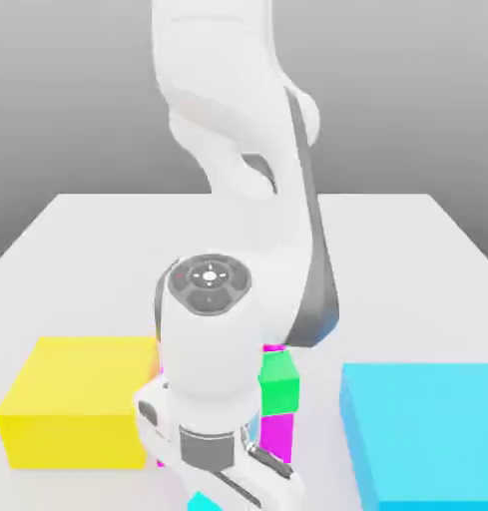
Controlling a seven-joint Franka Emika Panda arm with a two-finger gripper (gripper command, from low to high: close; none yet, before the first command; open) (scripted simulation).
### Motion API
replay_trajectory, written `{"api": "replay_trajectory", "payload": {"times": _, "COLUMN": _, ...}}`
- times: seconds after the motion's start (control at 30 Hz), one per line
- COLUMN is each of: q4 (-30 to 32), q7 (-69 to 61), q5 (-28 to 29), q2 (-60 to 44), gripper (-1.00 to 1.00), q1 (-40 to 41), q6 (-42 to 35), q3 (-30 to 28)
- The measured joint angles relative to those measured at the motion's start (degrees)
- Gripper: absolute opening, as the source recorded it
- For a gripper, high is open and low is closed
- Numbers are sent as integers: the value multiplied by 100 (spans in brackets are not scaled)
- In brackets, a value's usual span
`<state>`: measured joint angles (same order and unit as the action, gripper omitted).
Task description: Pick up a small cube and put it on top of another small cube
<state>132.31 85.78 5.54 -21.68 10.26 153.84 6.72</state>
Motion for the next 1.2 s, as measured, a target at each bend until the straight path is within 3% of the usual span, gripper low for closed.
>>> {"api": "replay_trajectory", "payload": {"times": 0.37, "q4": 1279, "q7": -1271, "q5": 354, "q2": 2177, "gripper": -100, "q1": -89, "q6": -987, "q3": 90}}
{"api": "replay_trajectory", "payload": {"times": 0.97, "q4": 3537, "q7": -4630, "q5": -559, "q2": 5926, "gripper": -100, "q1": -1161, "q6": -2381, "q3": -569}}
{"api": "replay_trajectory", "payload": {"times": 1.17, "q4": 3997, "q7": -4861, "q5": -640, "q2": 5269, "gripper": -100, "q1": -1232, "q6": -1260, "q3": -601}}
{"api": "replay_trajectory", "payload": {"times": 1.2, "q4": 4060, "q7": -4863, "q5": -641, "q2": 5100, "gripper": 100, "q1": -1229, "q6": -1027, "q3": -595}}
